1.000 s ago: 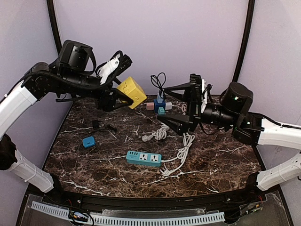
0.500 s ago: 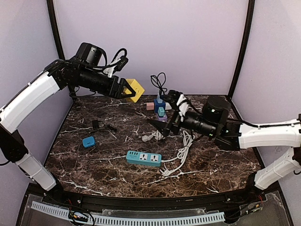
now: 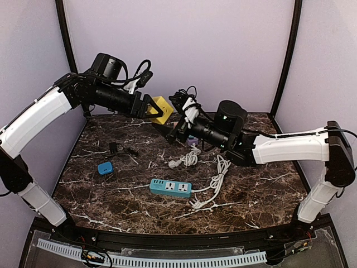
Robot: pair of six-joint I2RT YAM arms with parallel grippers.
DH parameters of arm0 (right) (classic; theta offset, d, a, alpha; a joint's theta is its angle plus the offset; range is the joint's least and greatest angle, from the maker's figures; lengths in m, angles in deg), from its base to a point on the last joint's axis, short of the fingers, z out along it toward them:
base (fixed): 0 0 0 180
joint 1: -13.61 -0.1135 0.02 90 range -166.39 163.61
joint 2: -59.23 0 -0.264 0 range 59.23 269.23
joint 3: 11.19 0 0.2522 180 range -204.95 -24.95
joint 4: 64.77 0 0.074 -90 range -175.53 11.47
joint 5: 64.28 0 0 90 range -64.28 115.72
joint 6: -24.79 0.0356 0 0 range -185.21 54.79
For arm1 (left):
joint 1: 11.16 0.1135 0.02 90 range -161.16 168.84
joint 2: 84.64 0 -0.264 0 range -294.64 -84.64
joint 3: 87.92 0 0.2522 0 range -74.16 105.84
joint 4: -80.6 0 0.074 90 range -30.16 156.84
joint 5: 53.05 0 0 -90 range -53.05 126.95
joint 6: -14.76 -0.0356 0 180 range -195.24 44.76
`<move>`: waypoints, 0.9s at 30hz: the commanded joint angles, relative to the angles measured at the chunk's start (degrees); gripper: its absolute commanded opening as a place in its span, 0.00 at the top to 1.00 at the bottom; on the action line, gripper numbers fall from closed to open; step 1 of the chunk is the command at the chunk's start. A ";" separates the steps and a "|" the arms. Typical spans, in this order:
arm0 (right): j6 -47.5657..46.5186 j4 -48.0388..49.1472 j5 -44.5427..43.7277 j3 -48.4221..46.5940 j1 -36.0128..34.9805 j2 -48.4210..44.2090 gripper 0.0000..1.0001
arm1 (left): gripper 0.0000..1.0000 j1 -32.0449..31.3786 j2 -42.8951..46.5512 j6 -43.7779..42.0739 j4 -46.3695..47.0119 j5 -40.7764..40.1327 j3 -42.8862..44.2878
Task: Insert the plug
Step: Adjust the plug.
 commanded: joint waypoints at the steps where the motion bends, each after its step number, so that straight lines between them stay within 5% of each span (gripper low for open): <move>1: 0.22 0.03 0.88 -0.03 0.49 -0.20 0.01 | 0.99 0.09 2.44 -4.19 1.52 0.90 0.08; 6: 1.41 -4.14 3.23 4.23 1.29 -6.50 0.01 | 0.99 0.14 1.75 -7.25 -1.79 -5.97 1.06; 19: -3.67 -4.79 -0.91 -4.21 1.29 3.48 0.02 | 0.99 0.49 1.37 -0.64 2.87 3.58 0.16; 27: -1.11 -2.04 -0.56 -5.23 1.29 3.39 0.43 | 0.99 0.48 1.64 -0.03 2.96 4.22 -1.35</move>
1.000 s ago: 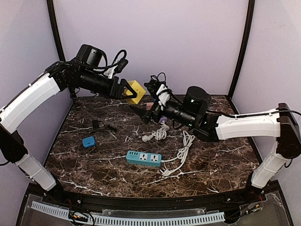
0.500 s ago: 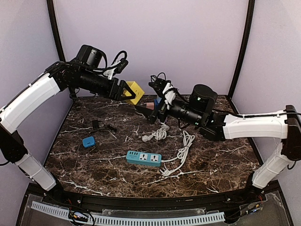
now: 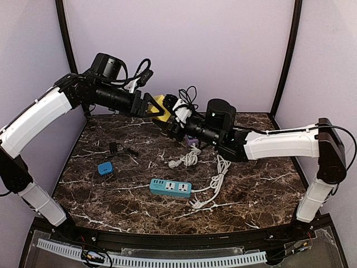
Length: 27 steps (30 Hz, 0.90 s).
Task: Insert the plug
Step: Adjust the plug.
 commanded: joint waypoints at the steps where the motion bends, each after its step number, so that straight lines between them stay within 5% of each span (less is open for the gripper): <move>1: 2.18 3.05 0.31 0.30 0.17 -2.21 0.45 | 0.99 0.22 1.79 -0.19 1.66 1.18 -1.00; 3: 2.62 2.33 0.54 0.41 0.16 -2.64 0.51 | 0.99 0.24 1.78 -0.34 1.69 1.04 -1.16; 7: 2.54 -0.73 3.16 0.21 0.29 -3.45 0.81 | 0.96 0.23 2.02 -1.91 2.16 2.36 -1.57; 9: 3.49 -4.75 8.06 0.09 1.09 -4.67 1.00 | 0.47 0.22 2.33 -6.50 2.08 5.19 -1.30; 10: 4.48 -7.14 12.60 0.53 1.93 -5.63 1.00 | 0.13 0.22 2.41 -9.44 0.08 6.44 -0.01; 12: 6.94 -12.37 26.64 1.76 4.97 -7.81 1.00 | 0.03 0.25 2.84 -23.38 -5.25 5.52 3.25; 15: 9.31 -18.98 48.10 2.87 8.49 -9.65 1.00 | 0.01 0.25 6.47 -48.19 -11.81 5.14 3.19; 17: 9.80 -21.89 54.19 2.65 8.63 -9.92 1.00 | 0.02 -1.12 8.57 -55.42 -15.10 4.72 0.76; 24: 15.16 -17.85 65.88 2.38 8.59 -8.93 1.00 | 0.11 -13.17 10.97 -64.42 -12.15 -5.51 -4.58; 27: 15.12 -20.85 66.65 0.72 8.59 -7.78 1.00 | 0.08 -15.73 14.11 -78.70 -8.59 -8.84 -7.12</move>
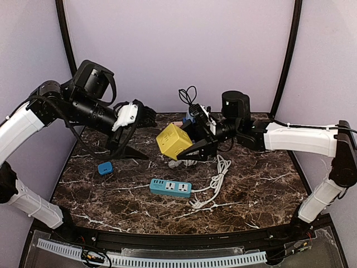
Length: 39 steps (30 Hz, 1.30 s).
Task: Insert the plug
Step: Adjust the plug.
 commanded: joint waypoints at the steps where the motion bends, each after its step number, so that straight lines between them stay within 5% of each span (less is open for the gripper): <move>1: 2.51 -1.65 7.08 -2.40 -0.09 1.01 1.00 | 0.07 -2.48 4.60 -22.75 3.29 -7.47 -4.39; 6: 3.27 -2.51 6.35 -3.15 -0.99 2.13 1.00 | 0.01 -5.59 8.28 -47.37 14.78 -8.06 -13.77; 20: -2.68 -10.55 2.09 -7.35 -5.03 3.82 1.00 | 0.06 -6.03 3.46 -45.48 15.89 -5.16 -14.81; 22: -2.89 -10.79 1.88 -7.33 -5.18 3.86 1.00 | 0.12 -6.02 3.47 -45.50 15.06 -4.72 -15.09; 28: -3.67 -11.15 1.81 -8.06 -5.23 4.71 1.00 | 0.56 -6.46 3.94 -45.57 13.49 -4.37 -15.99; 30: -3.79 -11.26 1.62 -8.57 -5.19 5.34 1.00 | 0.62 -6.75 4.23 -45.16 13.28 -4.27 -16.42; 31: -3.78 -11.31 1.69 -8.90 -5.11 5.73 1.00 | 0.62 -6.99 4.35 -44.99 13.27 -4.19 -16.51; 34: -3.04 -11.56 2.48 -10.32 -4.56 7.27 1.00 | 0.30 -7.23 5.04 -44.81 13.24 -3.80 -17.10; 36: -2.86 -11.88 2.74 -11.02 -4.44 8.04 1.00 | 0.21 -7.25 5.62 -45.11 13.33 -3.48 -17.47; 39: -3.10 -12.19 2.50 -11.52 -4.43 8.39 1.00 | 0.20 -7.27 6.14 -45.14 13.41 -3.45 -17.56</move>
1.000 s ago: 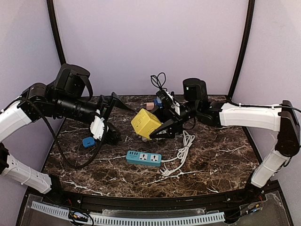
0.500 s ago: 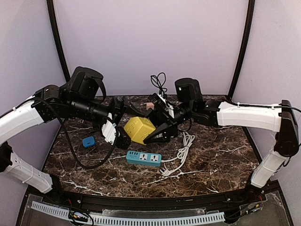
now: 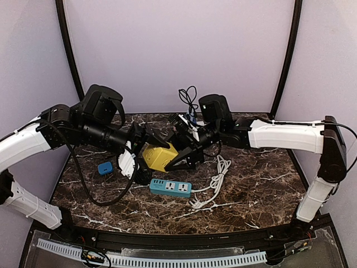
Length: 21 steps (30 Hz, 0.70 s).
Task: Insert the plug
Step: Adjust the plug.
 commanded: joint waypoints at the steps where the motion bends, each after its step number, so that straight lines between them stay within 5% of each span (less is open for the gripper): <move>1: 0.62 0.86 0.08 -2.21 0.39 0.68 1.00 | 0.23 -0.48 1.81 -0.30 -1.57 1.63 -1.13; 4: 0.57 0.75 -0.23 -2.22 0.41 0.54 1.00 | 0.35 -0.52 1.80 -0.14 -1.56 1.25 -1.32; 11: 0.46 0.67 -1.94 -1.51 0.39 -0.12 0.97 | 0.85 -0.52 2.02 1.67 -1.25 -0.73 -2.07; 13: 0.42 0.96 -5.25 -0.71 0.44 -0.85 0.64 | 0.96 -0.51 2.07 2.91 -1.02 -1.78 -2.14; 15: 0.21 1.17 -9.93 0.65 0.67 -2.14 0.08 | 0.99 -0.48 1.80 6.30 -0.62 -3.96 -2.03; 21: 0.18 4.64 -25.49 10.86 1.74 -10.29 0.01 | 0.99 -0.48 -4.38 24.56 -4.63 -17.20 -0.08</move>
